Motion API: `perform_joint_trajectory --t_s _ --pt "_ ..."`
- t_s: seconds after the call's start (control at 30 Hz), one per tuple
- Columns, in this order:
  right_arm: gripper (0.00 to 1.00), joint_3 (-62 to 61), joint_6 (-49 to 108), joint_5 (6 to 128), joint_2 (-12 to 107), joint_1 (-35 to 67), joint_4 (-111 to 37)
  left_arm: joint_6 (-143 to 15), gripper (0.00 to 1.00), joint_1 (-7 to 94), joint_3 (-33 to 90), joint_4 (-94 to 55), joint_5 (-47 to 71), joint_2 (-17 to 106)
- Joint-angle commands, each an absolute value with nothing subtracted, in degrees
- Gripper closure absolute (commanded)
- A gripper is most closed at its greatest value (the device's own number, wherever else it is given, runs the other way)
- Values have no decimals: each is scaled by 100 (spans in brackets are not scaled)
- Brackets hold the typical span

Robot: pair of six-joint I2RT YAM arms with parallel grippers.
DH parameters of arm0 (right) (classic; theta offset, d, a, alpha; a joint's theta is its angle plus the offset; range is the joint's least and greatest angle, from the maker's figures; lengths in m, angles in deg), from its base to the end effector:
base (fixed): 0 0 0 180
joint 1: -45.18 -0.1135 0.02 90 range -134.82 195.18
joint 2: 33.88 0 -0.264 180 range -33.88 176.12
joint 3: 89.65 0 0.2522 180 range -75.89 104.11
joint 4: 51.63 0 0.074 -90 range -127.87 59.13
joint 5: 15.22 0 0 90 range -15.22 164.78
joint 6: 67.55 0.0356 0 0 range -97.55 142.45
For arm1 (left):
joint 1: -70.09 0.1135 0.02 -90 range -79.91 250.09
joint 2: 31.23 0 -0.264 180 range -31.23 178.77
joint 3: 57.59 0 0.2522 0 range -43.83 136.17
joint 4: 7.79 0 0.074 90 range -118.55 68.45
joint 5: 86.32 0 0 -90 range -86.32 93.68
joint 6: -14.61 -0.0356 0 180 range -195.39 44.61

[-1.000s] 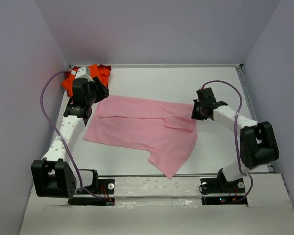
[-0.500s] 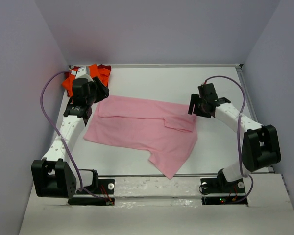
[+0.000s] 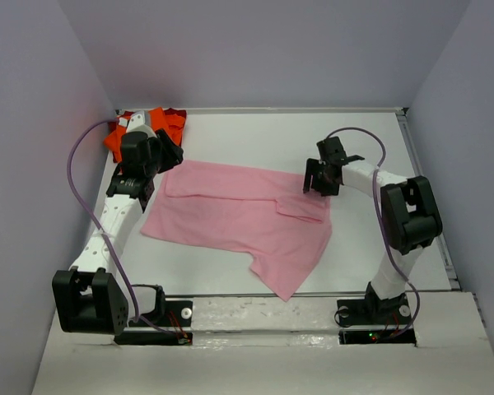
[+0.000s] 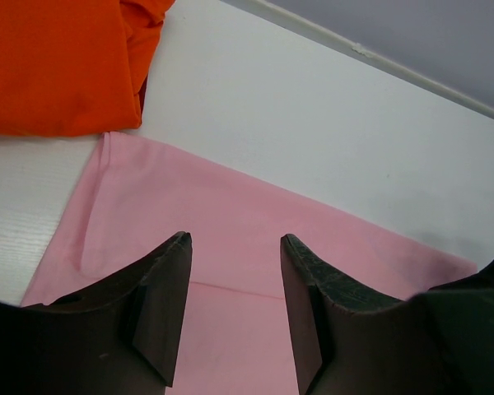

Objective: Fold and stack the t-shirts
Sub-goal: Fold the tshirt

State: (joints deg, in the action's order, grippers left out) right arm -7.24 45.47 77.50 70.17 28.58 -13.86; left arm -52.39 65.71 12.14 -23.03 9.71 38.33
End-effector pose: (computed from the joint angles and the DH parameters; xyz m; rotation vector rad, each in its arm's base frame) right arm 0.3592 0.1053 0.1823 0.1635 2.6125 0.1841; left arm 0.2845 -0.0255 0.3332 -0.2259 1.8402 -0.4308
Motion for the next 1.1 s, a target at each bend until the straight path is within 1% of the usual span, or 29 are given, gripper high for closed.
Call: perform_joint_trajectory --t_s 0.0,0.13,0.33,0.67,0.77,1.07 --pt "31 -495 4714 7522 7062 2804 -1589 -5254 43 6605 1190 -2050 1071 3636" --pt "31 -470 4662 7723 7193 2804 -1572 -5246 43 6596 1216 -2050 1098 3680" --pt "31 -13 4618 8339 7712 2804 -1141 -5254 43 6596 1190 -2050 1107 3680" --pt "30 286 4583 8795 7765 3181 -1062 -5263 43 6605 1198 -2050 1098 3689" --pt "30 646 4504 9033 8071 3313 -966 -5246 43 6622 1216 -2050 1115 3724" --pt "30 1796 4381 9016 8872 3604 -693 -5254 43 6649 1216 -2059 1124 3671"
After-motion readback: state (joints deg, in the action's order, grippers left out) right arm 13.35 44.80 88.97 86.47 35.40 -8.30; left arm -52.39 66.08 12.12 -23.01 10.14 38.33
